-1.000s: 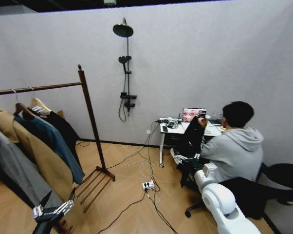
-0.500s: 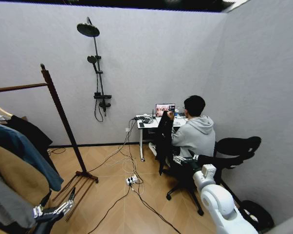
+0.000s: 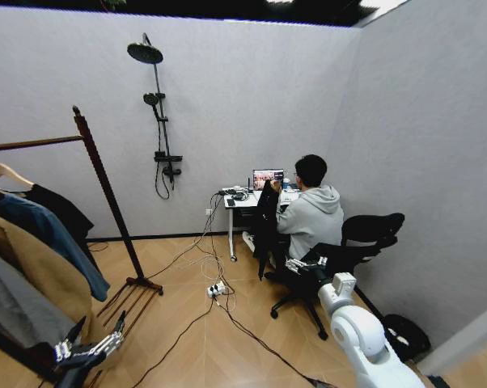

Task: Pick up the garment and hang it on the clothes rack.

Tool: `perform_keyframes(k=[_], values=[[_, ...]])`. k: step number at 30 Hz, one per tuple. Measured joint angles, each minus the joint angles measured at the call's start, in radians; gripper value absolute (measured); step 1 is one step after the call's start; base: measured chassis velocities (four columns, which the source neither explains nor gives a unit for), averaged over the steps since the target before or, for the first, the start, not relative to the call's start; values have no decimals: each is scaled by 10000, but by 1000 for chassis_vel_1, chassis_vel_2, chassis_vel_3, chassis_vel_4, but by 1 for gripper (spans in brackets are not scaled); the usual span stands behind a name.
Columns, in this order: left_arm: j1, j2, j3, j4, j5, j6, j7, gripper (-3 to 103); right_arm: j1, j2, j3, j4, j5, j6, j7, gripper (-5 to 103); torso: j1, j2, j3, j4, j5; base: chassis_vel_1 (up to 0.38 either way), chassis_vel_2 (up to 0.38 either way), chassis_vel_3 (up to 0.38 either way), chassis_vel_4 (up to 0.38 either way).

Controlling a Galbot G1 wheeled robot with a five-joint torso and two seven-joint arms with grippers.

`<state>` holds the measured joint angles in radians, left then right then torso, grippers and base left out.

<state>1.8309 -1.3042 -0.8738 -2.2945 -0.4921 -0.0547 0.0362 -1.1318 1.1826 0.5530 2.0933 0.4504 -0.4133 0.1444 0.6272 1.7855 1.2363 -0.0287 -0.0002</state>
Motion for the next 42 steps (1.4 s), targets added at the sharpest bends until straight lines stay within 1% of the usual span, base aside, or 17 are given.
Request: perform_keyframes(k=[5, 6, 9, 11, 13, 25, 31, 38, 42], values=[[0, 0, 0, 0, 0, 1, 0, 100, 18, 134, -68, -79, -75, 24, -16, 100, 0, 0, 0, 2, 0, 138, -113, -126, 135], [0, 0, 0, -1, 0, 0, 0, 100, 18, 148, -71, -84, -91, 29, -21, 100, -1, 1, -1, -1, 4, 115, -109, -137, 105], [0, 0, 0, 0, 0, 1, 1, 100, 17, 180, -96, -107, -128, 39, -42, 100, 0, 0, 0, -1, 0, 113, -115, -115, 108], [0, 0, 0, 0, 0, 0, 0, 100, 16, 197, -109, -119, -141, 41, -48, 100, 0, 1, 0, -1, 4, 119, -119, -100, 102], [0, 0, 0, 0, 0, 0, 1, 100, 16, 213, -129, -127, -158, 42, -52, 100, 0, 0, 0, -1, 0, 123, -95, -94, 100], [0, 0, 0, 0, 0, 0, 1, 100, -8, 276, -212, -156, -282, 58, -69, 100, 1, 0, 0, -1, 2, 126, -119, -123, 126], [0, 0, 0, -1, 0, 1, 2, 100, -40, 286, -232, -112, -309, 74, -69, 100, -1, 1, 0, -3, 1, 200, -193, -202, 188], [0, 0, 0, 0, 0, 1, 2, 100, -45, 309, -277, -69, -318, 77, -69, 100, -3, 2, 0, 1, 2, 216, -218, -227, 213], [0, 0, 0, 0, 0, 1, 3, 100, -54, 318, -297, -59, -325, 78, -69, 100, -1, 1, 0, -4, 2, 201, -195, -210, 199]])
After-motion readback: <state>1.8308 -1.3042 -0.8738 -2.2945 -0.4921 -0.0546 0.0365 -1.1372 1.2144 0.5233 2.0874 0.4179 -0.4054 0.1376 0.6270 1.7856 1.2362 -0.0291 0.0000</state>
